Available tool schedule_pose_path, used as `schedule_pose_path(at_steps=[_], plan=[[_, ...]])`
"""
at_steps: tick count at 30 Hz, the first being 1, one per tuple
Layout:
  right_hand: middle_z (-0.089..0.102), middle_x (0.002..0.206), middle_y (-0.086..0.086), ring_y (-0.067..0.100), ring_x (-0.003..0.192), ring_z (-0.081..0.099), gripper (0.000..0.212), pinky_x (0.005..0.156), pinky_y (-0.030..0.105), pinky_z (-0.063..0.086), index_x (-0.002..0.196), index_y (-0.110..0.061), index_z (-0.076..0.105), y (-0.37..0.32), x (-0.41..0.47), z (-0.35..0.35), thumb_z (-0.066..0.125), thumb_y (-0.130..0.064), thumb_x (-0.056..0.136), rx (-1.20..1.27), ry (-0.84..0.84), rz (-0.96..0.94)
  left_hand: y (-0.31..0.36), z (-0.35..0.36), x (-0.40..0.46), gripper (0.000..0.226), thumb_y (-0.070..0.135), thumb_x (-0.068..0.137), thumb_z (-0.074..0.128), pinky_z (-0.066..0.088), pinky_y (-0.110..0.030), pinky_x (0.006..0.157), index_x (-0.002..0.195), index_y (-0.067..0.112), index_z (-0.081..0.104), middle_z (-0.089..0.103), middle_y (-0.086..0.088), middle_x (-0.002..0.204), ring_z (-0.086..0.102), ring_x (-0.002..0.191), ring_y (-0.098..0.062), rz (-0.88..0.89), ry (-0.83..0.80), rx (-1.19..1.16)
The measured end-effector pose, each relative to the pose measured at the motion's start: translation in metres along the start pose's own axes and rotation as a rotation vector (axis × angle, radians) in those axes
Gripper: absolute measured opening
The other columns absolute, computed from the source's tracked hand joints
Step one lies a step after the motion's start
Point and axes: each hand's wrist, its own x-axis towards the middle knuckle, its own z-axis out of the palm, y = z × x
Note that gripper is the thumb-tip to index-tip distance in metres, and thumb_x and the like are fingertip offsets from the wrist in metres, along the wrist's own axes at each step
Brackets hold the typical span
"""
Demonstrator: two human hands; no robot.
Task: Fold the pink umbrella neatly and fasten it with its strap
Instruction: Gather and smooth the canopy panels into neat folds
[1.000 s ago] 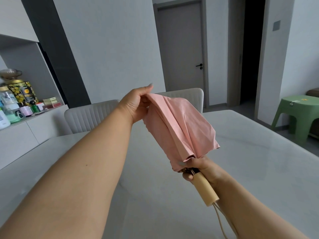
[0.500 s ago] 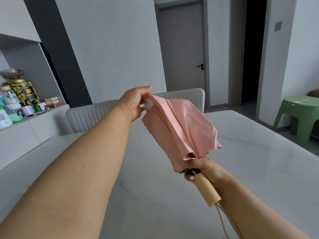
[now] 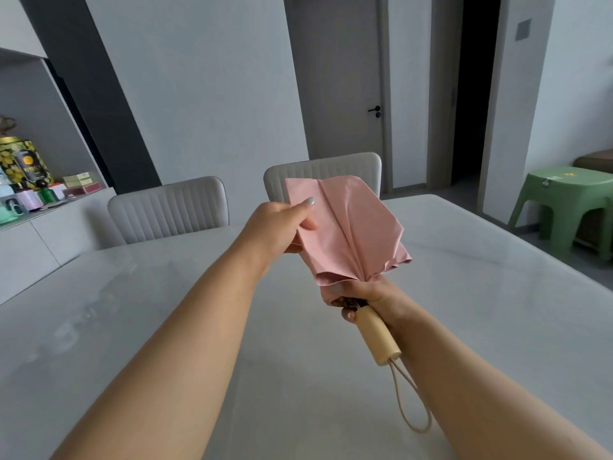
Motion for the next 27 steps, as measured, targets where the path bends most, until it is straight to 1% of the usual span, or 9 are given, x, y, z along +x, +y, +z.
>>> schedule_pose_path(at_steps=[5, 7, 12, 15, 17, 18, 20, 22, 27], plan=[[0.060, 0.103, 0.022, 0.021, 0.074, 0.062, 0.110, 0.040, 0.019, 0.045, 0.121, 0.000, 0.051, 0.003, 0.007, -0.003, 0.096, -0.048, 0.033, 0.190, -0.013, 0.022, -0.020, 0.006, -0.008, 0.018, 0.019, 0.085, 0.072, 0.060, -0.031, 0.075, 0.097, 0.005, 0.071, 0.074, -0.012, 0.094, 0.072, 0.086, -0.024, -0.020, 0.044, -0.210], [0.059, 0.104, 0.021, 0.023, 0.075, 0.064, 0.115, 0.038, 0.020, 0.045, 0.122, -0.002, 0.051, 0.004, 0.009, -0.005, 0.096, -0.050, 0.028, 0.315, -0.003, 0.075, -0.027, 0.013, -0.014, 0.027, 0.012, 0.081, 0.076, 0.060, -0.036, 0.080, 0.107, 0.012, 0.067, 0.069, -0.008, 0.107, 0.071, 0.093, -0.024, 0.010, 0.035, -0.196], [0.065, 0.081, 0.012, 0.020, 0.068, 0.063, 0.087, 0.035, 0.018, 0.042, 0.103, -0.004, 0.060, 0.000, 0.006, -0.004, 0.099, -0.037, 0.032, 0.446, -0.006, 0.100, -0.040, 0.019, -0.022, 0.063, -0.001, 0.081, 0.074, 0.059, -0.041, 0.084, 0.137, 0.014, 0.051, 0.056, 0.002, 0.130, 0.070, 0.094, -0.015, 0.050, -0.048, -0.301], [0.065, 0.078, 0.014, 0.020, 0.065, 0.064, 0.069, 0.033, 0.018, 0.040, 0.103, -0.003, 0.057, -0.002, 0.005, -0.002, 0.094, -0.019, 0.046, 0.425, 0.036, 0.111, -0.051, 0.020, -0.024, 0.067, -0.003, 0.084, 0.070, 0.059, -0.035, 0.078, 0.143, 0.016, 0.045, 0.066, 0.017, 0.114, 0.069, 0.094, -0.028, 0.040, -0.097, -0.379], [0.064, 0.075, 0.014, 0.021, 0.064, 0.063, 0.048, 0.034, 0.018, 0.039, 0.102, -0.001, 0.055, -0.002, 0.004, -0.002, 0.079, -0.013, 0.062, 0.339, 0.083, 0.081, -0.058, 0.021, -0.026, 0.068, -0.003, 0.085, 0.067, 0.058, -0.031, 0.073, 0.145, 0.020, 0.043, 0.069, 0.023, 0.104, 0.069, 0.091, -0.028, 0.037, -0.106, -0.382], [0.065, 0.073, 0.014, 0.021, 0.063, 0.062, 0.042, 0.035, 0.019, 0.039, 0.101, -0.001, 0.055, -0.001, 0.004, -0.002, 0.074, -0.011, 0.065, 0.281, 0.100, 0.051, -0.060, 0.021, -0.026, 0.067, -0.003, 0.086, 0.067, 0.058, -0.030, 0.073, 0.145, 0.020, 0.043, 0.067, 0.020, 0.113, 0.069, 0.093, -0.026, 0.037, -0.104, -0.380], [0.067, 0.071, 0.012, 0.021, 0.063, 0.063, 0.038, 0.037, 0.021, 0.040, 0.100, -0.002, 0.056, -0.001, 0.003, -0.002, 0.072, -0.009, 0.066, 0.183, 0.116, -0.007, -0.057, 0.017, -0.019, 0.062, 0.003, 0.088, 0.067, 0.058, -0.030, 0.075, 0.143, 0.023, 0.046, 0.061, 0.006, 0.129, 0.069, 0.100, -0.020, 0.039, -0.082, -0.386], [0.068, 0.073, 0.013, 0.021, 0.063, 0.064, 0.037, 0.038, 0.022, 0.041, 0.098, -0.002, 0.056, -0.002, 0.000, -0.001, 0.072, -0.007, 0.066, 0.115, 0.115, -0.034, -0.047, 0.010, -0.007, 0.051, 0.014, 0.093, 0.063, 0.057, -0.027, 0.072, 0.140, 0.027, 0.051, 0.064, -0.001, 0.126, 0.069, 0.101, -0.015, 0.044, -0.032, -0.397], [0.069, 0.074, 0.015, 0.022, 0.064, 0.065, 0.031, 0.039, 0.022, 0.042, 0.094, 0.000, 0.058, -0.003, -0.003, 0.004, 0.071, -0.006, 0.066, 0.021, 0.053, -0.041, -0.020, -0.001, 0.034, 0.035, 0.024, 0.098, 0.056, 0.055, -0.025, 0.082, 0.133, 0.025, 0.059, 0.067, 0.007, 0.120, 0.066, 0.102, -0.006, 0.073, 0.082, -0.246]])
